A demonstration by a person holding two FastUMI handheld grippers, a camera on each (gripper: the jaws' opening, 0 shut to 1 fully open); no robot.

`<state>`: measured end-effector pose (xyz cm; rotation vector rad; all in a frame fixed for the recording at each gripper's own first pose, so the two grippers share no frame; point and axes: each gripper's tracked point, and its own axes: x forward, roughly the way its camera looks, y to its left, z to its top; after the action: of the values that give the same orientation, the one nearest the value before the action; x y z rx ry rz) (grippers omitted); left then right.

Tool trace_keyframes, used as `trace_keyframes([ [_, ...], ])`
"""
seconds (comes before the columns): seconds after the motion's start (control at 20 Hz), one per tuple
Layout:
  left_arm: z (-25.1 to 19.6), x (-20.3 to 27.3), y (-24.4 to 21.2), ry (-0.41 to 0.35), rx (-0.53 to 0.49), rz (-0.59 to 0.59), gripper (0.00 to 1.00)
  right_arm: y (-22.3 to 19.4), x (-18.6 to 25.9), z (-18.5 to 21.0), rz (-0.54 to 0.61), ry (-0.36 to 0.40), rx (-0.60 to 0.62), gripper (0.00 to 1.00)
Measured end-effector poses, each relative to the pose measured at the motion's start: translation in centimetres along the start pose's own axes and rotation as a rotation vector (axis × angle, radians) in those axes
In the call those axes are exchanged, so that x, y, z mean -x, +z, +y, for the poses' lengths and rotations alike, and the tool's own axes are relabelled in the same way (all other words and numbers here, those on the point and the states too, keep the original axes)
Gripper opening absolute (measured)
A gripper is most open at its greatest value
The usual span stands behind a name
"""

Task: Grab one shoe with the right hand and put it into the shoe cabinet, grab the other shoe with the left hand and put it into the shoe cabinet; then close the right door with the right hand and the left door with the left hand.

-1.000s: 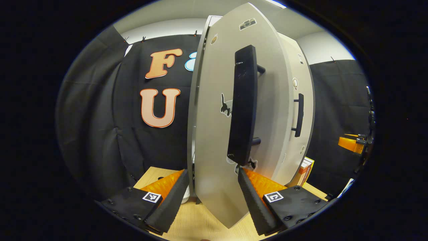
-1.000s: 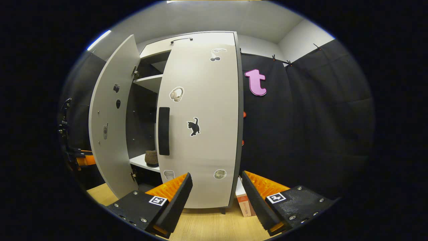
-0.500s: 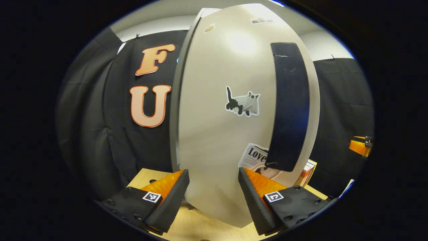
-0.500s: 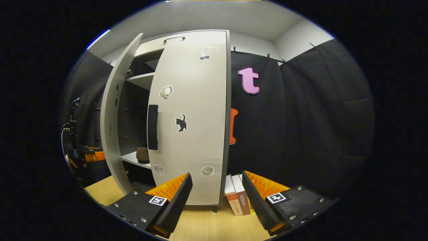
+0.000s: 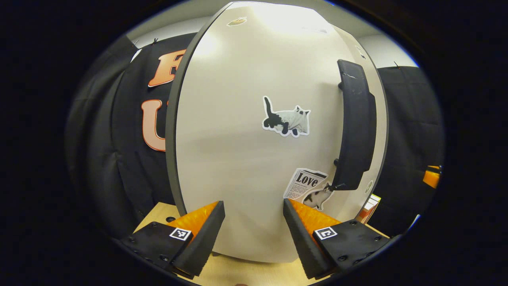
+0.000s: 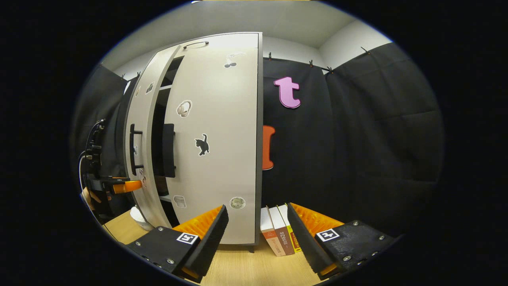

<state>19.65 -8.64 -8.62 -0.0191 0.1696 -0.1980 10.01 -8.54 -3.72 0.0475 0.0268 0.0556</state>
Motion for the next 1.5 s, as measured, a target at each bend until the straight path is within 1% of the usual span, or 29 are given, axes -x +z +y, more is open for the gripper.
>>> trace_keyframes([
  [0.15, 0.1, 0.3, 0.1, 0.015, 0.008, 0.013, 0.97, 0.0, -0.9, 0.0, 0.016, 0.001, -0.017, 0.93],
  [0.2, 0.2, 0.7, 0.2, 0.035, 0.005, 0.026, 0.97, 0.1, -1.1, 0.2, 0.023, 0.005, -0.023, 0.93],
  [0.25, 0.3, 1.0, 0.9, 0.048, 0.006, 0.026, 0.94, 0.3, -1.3, 0.4, 0.030, 0.011, -0.027, 0.93],
  [0.3, -0.1, 1.2, 1.8, 0.046, 0.019, 0.018, 0.97, 0.7, -1.3, 0.5, 0.032, 0.019, -0.030, 0.93],
  [0.45, -0.6, 3.7, 5.9, 0.018, 0.064, -0.044, 0.97, 2.2, -1.7, 0.9, 0.025, 0.029, -0.015, 0.93],
  [0.6, 0.6, 7.5, 10.0, 0.030, 0.051, -0.095, 0.97, 4.3, -1.5, 1.5, 0.018, 0.046, -0.025, 0.93],
  [0.7, 1.9, 9.8, 11.6, 0.057, 0.026, -0.118, 0.99, 6.2, -1.0, 2.0, 0.002, 0.065, -0.050, 0.92],
  [0.75, 2.7, 11.1, 12.4, 0.070, 0.012, -0.126, 0.96, 7.2, -0.6, 2.1, -0.007, 0.071, -0.059, 0.89],
  [0.8, 3.6, 12.5, 13.0, 0.088, -0.002, -0.134, 0.96, 8.3, -0.3, 2.2, -0.018, 0.075, -0.064, 0.92],
  [1.0, 7.8, 17.7, 15.0, 0.176, -0.036, -0.162, 0.96, 12.4, 1.5, 2.6, -0.072, 0.088, -0.057, 0.92],
  [1.15, 11.4, 21.3, 16.2, 0.245, -0.054, -0.188, 0.96, 14.6, 3.3, 2.8, -0.099, 0.095, -0.039, 0.92],
  [1.25, 13.6, 23.9, 17.1, 0.298, -0.074, -0.209, 0.96, 15.6, 4.4, 2.9, -0.117, 0.091, -0.029, 0.92],
  [1.3, 14.4, 24.8, 17.4, 0.315, -0.079, -0.218, 0.94, 15.8, 4.9, 3.0, -0.120, 0.090, -0.026, 0.92],
  [1.35, 15.0, 25.8, 17.7, 0.326, -0.081, -0.226, 0.96, 16.0, 5.4, 3.1, -0.124, 0.085, -0.023, 0.92],
  [1.5, 16.5, 28.0, 18.0, 0.347, -0.076, -0.243, 0.96, 15.9, 6.9, 3.6, -0.128, 0.080, -0.006, 0.92],
])
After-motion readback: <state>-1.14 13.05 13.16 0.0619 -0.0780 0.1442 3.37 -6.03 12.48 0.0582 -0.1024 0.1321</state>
